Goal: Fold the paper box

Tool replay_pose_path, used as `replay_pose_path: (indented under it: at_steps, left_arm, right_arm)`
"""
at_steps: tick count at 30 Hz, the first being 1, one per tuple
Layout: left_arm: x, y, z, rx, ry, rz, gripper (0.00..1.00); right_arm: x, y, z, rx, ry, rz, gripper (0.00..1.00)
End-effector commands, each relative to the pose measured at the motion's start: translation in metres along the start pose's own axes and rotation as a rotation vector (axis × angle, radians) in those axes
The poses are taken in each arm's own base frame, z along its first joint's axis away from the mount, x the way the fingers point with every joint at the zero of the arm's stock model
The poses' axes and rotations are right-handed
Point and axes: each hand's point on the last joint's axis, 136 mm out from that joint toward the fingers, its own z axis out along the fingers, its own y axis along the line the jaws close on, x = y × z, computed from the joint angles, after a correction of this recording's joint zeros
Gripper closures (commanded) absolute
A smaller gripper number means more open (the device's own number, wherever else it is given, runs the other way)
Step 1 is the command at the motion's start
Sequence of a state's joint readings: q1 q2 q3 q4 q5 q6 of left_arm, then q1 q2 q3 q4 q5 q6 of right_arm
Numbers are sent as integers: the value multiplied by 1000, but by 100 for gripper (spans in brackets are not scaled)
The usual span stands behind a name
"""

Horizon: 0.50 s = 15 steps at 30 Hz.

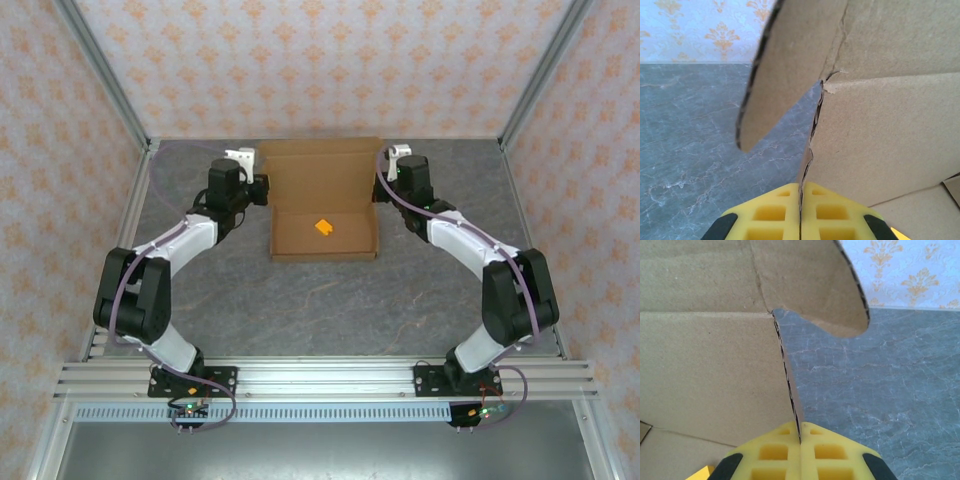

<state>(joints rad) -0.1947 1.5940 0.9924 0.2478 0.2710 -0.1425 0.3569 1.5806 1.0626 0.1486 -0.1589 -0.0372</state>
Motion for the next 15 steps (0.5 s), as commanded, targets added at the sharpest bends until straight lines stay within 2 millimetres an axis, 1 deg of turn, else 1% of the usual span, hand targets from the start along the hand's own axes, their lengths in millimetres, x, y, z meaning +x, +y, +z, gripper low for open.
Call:
replay_pose_path:
  at_steps: [1, 6, 8, 15]
  left_arm:
    - [-37, 7, -20, -92, -168, -38, 93]
    - [-33, 13, -35, -179, -221, -97, 93]
    - [-30, 11, -38, -185, -241, -115, 93]
    - [-8, 3, -26, -212, -231, -118, 93]
  right_arm:
    - [-39, 0, -18, 33, -170, 33, 100]
    - [-39, 3, -25, 73, -214, 55, 100]
    - [-37, 3, -25, 90, -227, 58, 100]
    - [-24, 2, -24, 111, -251, 91, 100]
